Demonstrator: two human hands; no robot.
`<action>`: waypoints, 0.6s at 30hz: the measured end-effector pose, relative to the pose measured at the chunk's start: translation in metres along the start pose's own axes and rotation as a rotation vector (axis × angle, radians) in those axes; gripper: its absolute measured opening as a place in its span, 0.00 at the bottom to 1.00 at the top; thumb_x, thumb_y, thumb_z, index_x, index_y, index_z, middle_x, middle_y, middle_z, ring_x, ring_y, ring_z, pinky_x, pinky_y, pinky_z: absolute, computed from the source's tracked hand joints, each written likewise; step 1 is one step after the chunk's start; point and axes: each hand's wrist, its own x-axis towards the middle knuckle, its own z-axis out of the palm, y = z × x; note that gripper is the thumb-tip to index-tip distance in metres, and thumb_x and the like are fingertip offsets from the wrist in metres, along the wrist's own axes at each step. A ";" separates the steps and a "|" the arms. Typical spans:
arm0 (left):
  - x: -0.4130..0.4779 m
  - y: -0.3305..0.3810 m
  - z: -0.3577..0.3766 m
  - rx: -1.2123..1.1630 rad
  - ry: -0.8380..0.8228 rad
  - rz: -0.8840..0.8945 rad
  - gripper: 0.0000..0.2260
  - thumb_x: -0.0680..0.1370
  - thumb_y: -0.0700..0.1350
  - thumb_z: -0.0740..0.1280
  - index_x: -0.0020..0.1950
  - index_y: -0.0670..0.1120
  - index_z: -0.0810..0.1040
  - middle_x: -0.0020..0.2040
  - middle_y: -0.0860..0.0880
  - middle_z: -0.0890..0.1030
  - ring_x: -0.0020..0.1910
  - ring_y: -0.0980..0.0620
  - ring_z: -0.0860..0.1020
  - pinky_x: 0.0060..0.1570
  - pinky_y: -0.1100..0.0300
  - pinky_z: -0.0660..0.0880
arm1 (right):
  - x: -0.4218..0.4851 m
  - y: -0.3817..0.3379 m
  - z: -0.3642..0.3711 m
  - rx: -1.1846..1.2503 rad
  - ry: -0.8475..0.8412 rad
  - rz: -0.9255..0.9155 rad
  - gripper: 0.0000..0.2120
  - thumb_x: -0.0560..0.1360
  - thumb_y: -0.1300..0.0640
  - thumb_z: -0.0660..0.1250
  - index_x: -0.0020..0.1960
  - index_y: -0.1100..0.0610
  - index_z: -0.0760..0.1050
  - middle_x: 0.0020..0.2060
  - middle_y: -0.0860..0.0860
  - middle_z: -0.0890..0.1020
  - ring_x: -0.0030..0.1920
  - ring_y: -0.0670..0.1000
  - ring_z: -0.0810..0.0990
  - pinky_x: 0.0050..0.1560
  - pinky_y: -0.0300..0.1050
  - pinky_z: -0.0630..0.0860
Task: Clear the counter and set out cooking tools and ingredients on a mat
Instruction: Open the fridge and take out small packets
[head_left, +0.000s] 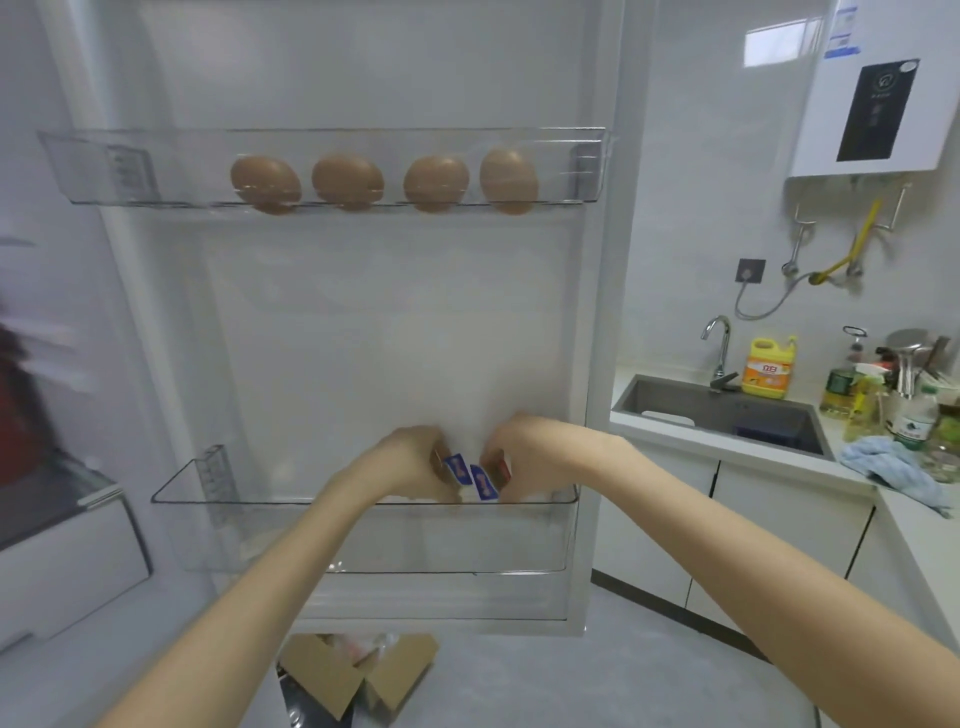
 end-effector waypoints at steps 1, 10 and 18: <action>-0.006 0.001 -0.004 -0.054 0.076 0.008 0.13 0.67 0.48 0.75 0.47 0.46 0.78 0.46 0.48 0.81 0.43 0.49 0.77 0.47 0.58 0.74 | -0.004 0.001 -0.007 0.000 0.052 -0.005 0.07 0.69 0.54 0.71 0.43 0.57 0.77 0.42 0.54 0.80 0.38 0.54 0.75 0.34 0.41 0.70; -0.059 0.054 -0.015 -0.273 0.500 0.137 0.19 0.68 0.49 0.75 0.58 0.52 0.76 0.52 0.54 0.74 0.47 0.56 0.77 0.47 0.63 0.72 | -0.086 0.014 -0.039 0.159 0.373 -0.082 0.16 0.71 0.51 0.71 0.58 0.52 0.78 0.48 0.50 0.75 0.44 0.48 0.74 0.48 0.45 0.75; -0.089 0.150 0.017 -0.295 0.509 0.286 0.23 0.69 0.49 0.75 0.63 0.52 0.76 0.53 0.53 0.73 0.48 0.56 0.76 0.49 0.58 0.77 | -0.197 0.067 -0.030 0.242 0.468 0.026 0.25 0.73 0.51 0.71 0.68 0.51 0.71 0.55 0.47 0.72 0.45 0.46 0.75 0.50 0.42 0.76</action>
